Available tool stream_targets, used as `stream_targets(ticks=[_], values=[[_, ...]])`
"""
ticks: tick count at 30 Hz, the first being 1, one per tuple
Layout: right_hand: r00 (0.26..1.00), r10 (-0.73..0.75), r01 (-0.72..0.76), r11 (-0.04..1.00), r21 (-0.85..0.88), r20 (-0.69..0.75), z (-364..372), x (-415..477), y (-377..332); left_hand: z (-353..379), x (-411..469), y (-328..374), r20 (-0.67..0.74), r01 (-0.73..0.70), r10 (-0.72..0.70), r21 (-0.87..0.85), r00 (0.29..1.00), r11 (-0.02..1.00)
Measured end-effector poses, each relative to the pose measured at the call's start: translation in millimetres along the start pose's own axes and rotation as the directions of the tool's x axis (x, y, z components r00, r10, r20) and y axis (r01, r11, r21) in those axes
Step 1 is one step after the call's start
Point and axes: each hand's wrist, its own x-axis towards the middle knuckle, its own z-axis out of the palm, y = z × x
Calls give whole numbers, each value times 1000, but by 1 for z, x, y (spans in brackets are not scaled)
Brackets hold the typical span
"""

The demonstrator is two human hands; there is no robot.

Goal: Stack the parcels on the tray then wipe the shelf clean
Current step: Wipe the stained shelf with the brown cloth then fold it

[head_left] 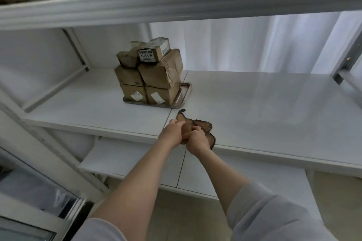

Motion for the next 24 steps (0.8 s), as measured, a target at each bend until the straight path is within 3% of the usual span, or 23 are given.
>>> stream_targets(ticks=[6, 13, 17, 19, 21, 24], values=[[998, -52, 54, 995, -87, 26, 46, 22, -43, -19, 10, -50, -43, 65, -65, -5, 997, 998], [986, -142, 155, 973, -174, 85, 59, 24, -60, -34, 11, -60, -83, 159, -149, 135, 985, 978], [953, -234, 226, 972, 64, 193, 36, 6, -66, -46, 4, -61, -32, 225, -223, 148, 974, 963], [966, -237, 210, 953, 221, 106, 17, -5, -70, -51, 4, -60, -86, 226, -218, 94, 972, 970], [975, -210, 223, 936, 274, -75, 3, -3, -70, -55, 6, -56, -171, 202, -191, 52, 967, 978], [955, -141, 163, 985, 64, -260, -15, 3, -65, -56, 5, -53, -213, 165, -147, 66, 966, 984]])
